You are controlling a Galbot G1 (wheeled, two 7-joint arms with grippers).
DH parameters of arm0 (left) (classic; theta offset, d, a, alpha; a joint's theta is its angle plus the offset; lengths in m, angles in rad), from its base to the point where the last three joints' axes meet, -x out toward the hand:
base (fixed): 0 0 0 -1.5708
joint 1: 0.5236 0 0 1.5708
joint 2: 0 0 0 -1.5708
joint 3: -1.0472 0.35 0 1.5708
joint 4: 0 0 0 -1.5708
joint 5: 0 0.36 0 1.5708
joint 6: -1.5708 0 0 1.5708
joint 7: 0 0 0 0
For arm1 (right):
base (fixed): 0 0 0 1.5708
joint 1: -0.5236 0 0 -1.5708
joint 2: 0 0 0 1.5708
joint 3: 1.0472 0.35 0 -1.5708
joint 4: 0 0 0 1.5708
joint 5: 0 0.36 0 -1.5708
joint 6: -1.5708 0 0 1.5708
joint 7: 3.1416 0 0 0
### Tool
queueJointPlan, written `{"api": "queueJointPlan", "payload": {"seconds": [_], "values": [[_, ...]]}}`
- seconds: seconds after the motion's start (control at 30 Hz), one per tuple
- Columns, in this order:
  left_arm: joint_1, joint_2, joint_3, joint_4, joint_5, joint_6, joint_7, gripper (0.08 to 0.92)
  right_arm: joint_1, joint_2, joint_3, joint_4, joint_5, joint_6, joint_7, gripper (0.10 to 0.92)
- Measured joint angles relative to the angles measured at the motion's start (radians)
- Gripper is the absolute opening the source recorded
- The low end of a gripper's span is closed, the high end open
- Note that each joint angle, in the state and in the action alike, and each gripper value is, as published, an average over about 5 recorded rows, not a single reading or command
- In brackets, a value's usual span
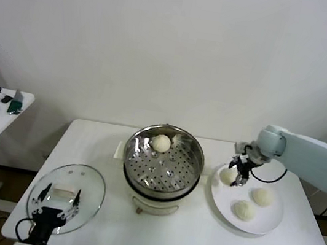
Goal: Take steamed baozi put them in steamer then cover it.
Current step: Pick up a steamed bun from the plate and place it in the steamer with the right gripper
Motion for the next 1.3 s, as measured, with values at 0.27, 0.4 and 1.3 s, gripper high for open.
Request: {"api": "queueJointPlan", "payload": {"seconds": [0.27, 0.4, 1.3], "values": [[-0.006, 0.004, 0.01, -0.014, -0.002, 0.001, 0.0, 0.823, 0.318, 0.059, -0.136, 0.118, 0.161, 0.017, -0.064, 0.704], [-0.008, 0.004, 0.014, -0.024, -0.003, 0.003, 0.001, 0.823, 0.406, 0.113, -0.147, 0.171, 0.243, 0.001, -0.07, 0.704], [-0.017, -0.004, -0.02, -0.05, -0.013, 0.011, 0.003, 0.823, 0.15, 0.579, -0.037, 0.062, 0.307, -0.157, 0.139, 0.704]]}}
